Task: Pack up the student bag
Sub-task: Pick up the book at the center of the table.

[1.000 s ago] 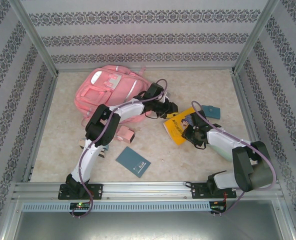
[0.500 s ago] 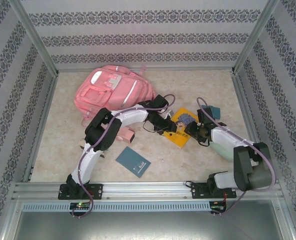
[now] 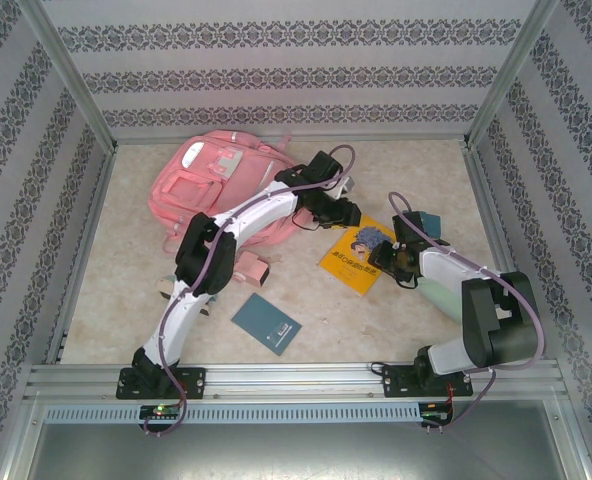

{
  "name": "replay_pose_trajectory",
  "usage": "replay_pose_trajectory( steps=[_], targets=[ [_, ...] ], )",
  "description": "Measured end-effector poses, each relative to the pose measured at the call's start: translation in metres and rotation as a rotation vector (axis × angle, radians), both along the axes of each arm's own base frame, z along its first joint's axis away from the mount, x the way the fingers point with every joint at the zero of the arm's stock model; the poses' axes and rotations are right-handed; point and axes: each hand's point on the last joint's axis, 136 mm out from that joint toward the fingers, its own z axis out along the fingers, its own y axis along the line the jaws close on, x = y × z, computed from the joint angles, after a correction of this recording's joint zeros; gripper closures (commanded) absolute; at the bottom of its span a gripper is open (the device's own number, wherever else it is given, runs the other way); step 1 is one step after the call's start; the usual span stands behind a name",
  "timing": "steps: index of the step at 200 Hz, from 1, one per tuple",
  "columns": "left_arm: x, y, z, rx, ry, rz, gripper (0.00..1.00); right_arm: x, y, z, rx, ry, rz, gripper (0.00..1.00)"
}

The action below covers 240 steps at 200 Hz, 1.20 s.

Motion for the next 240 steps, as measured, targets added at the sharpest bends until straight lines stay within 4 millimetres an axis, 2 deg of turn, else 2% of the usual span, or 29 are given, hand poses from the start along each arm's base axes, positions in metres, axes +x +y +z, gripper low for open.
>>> replay_pose_trajectory(
  steps=[34,56,105,189,240],
  targets=[
    [0.000,0.016,-0.053,0.129,0.041,0.006,0.55,-0.002,-0.001,-0.001,-0.005,0.007,-0.002,0.52],
    [-0.003,0.022,-0.076,0.177,0.069,0.006,0.55,-0.002,-0.001,-0.001,-0.005,0.007,-0.002,0.52],
    [-0.003,0.020,-0.073,0.169,0.062,-0.009,0.55,-0.003,0.003,-0.003,-0.006,0.014,0.007,0.52],
    [-0.018,0.008,-0.072,0.142,0.073,-0.078,0.57,0.001,0.006,-0.003,-0.007,0.024,0.012,0.53],
    [-0.018,0.004,-0.067,-0.027,0.191,0.010,0.57,0.001,0.002,-0.004,-0.026,0.029,0.001,0.53]
  ],
)
